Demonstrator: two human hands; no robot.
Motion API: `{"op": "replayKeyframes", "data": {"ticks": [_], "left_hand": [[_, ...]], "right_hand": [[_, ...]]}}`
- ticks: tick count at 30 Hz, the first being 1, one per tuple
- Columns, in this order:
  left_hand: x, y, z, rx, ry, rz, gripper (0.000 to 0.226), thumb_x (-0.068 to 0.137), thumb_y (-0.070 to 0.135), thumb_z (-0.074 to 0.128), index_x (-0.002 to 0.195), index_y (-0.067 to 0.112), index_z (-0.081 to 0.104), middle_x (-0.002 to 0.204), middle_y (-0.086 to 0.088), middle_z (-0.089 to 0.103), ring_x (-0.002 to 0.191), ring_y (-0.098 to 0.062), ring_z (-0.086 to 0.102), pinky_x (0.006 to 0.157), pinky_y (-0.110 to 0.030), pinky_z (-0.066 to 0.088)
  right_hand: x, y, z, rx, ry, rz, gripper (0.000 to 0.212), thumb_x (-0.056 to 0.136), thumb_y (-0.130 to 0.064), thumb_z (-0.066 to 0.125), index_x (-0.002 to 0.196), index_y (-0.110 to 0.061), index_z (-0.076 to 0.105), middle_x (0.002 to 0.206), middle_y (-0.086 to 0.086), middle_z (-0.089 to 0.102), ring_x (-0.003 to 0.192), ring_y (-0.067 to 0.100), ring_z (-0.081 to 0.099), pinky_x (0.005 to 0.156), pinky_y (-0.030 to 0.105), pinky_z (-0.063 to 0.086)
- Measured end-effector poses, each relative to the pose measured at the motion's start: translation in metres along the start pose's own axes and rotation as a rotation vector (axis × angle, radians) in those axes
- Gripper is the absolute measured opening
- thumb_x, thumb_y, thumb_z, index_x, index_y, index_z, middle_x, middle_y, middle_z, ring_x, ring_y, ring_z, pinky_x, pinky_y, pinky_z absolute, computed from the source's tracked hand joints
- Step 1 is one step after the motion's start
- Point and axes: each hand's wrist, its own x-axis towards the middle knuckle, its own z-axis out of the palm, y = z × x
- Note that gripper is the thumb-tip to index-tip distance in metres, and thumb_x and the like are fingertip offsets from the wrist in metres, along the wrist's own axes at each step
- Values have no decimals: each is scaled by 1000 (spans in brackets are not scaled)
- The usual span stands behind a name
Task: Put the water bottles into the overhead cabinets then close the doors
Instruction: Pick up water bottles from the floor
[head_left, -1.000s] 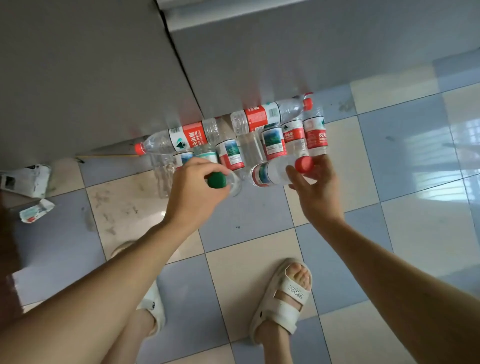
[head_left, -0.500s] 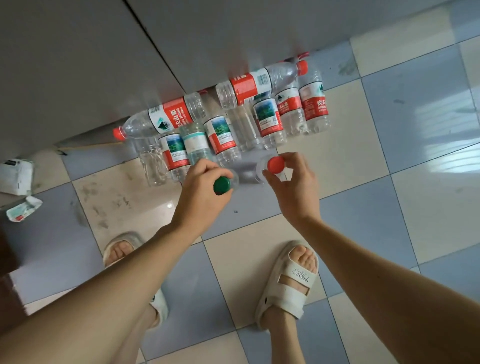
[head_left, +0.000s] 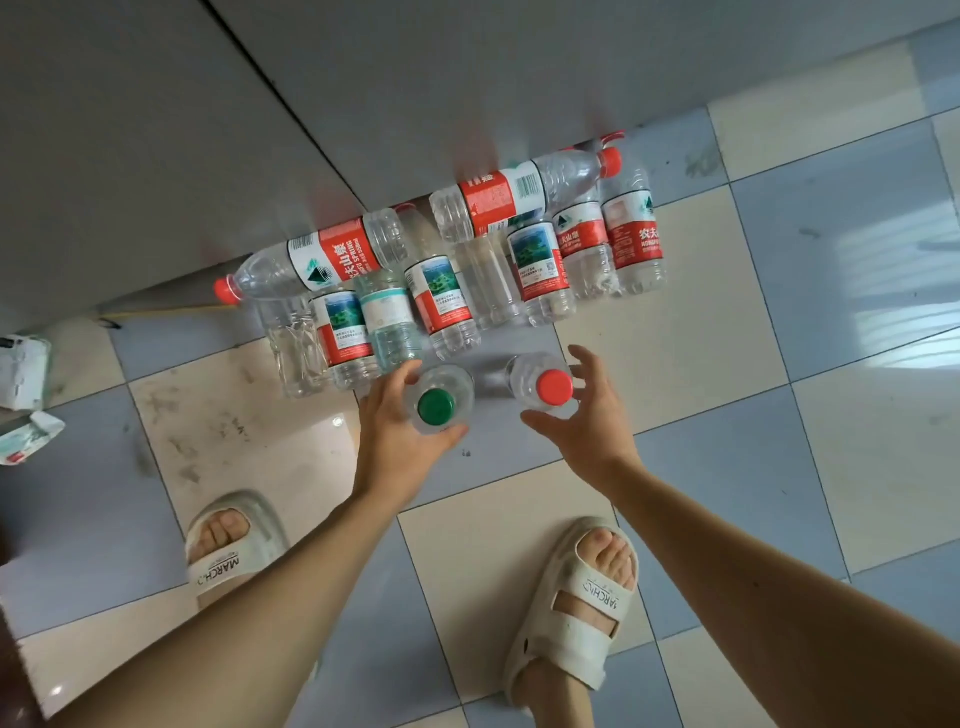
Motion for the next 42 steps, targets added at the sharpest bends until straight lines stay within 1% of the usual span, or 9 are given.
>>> {"op": "replayKeyframes", "data": {"ticks": [5, 10, 13, 17, 21, 27, 34, 38, 42], "left_hand": [[13, -18, 24, -117, 22, 97, 81, 63, 22, 94, 127, 47, 51, 119, 49, 42, 119, -8, 49, 98, -28, 43], [21, -20, 25, -179, 19, 131, 62, 60, 36, 86, 113, 47, 58, 116, 27, 60, 111, 5, 55, 94, -16, 43], [21, -16, 24, -185, 10, 38, 66, 63, 21, 94, 108, 54, 58, 110, 24, 64, 101, 6, 59, 88, -9, 42], [15, 5, 13, -229, -32, -45, 56, 65, 22, 94, 114, 22, 66, 110, 6, 72, 104, -14, 66, 91, -30, 54], [-2, 43, -10, -252, -82, -54, 57, 66, 26, 95, 115, 20, 67, 109, 5, 73, 104, -16, 68, 93, -38, 56], [-29, 115, -68, -237, -128, 10, 67, 65, 31, 95, 124, 23, 63, 116, 6, 70, 109, -15, 64, 94, -37, 55], [-66, 203, -153, -231, 7, 54, 64, 62, 42, 96, 116, 33, 64, 111, 16, 70, 103, -6, 65, 88, -28, 55], [-100, 262, -205, -246, 17, 56, 56, 62, 40, 96, 108, 32, 66, 105, 16, 71, 97, -3, 66, 84, -30, 56], [-144, 323, -258, -241, 26, 94, 62, 64, 48, 92, 115, 25, 65, 112, 11, 70, 105, -9, 64, 85, -26, 54]], "right_hand": [[28, 13, 16, 107, -56, -23, 97, 70, -7, 90, 152, -27, 41, 141, 4, 56, 128, 20, 54, 111, 40, 43], [29, 21, 28, 216, 22, -61, 64, 69, -7, 90, 119, -35, 59, 107, -16, 67, 94, -8, 62, 82, 15, 49], [23, 18, 27, 253, 21, -39, 57, 72, -12, 90, 121, -25, 63, 108, -8, 71, 94, 1, 64, 78, 14, 46], [7, 1, 15, 263, 0, -53, 59, 74, -18, 89, 125, -26, 61, 110, -12, 70, 100, 1, 63, 76, 7, 45], [-20, -31, -8, 272, 3, -86, 58, 75, -18, 89, 124, -28, 61, 109, -16, 70, 99, -8, 62, 74, 0, 44], [-76, -93, -52, 334, 23, -122, 58, 76, -23, 89, 127, -24, 62, 114, -11, 72, 106, 7, 66, 88, 20, 50], [-144, -178, -111, 345, 97, -181, 58, 76, -30, 88, 127, -28, 61, 113, -19, 69, 102, -4, 63, 83, 12, 46], [-188, -236, -147, 361, 98, -217, 58, 75, -30, 88, 127, -26, 62, 113, -14, 70, 104, 3, 64, 84, 18, 49], [-242, -296, -180, 363, 87, -266, 52, 75, -31, 89, 119, -35, 61, 101, -31, 69, 99, -9, 63, 71, 5, 50]]}}
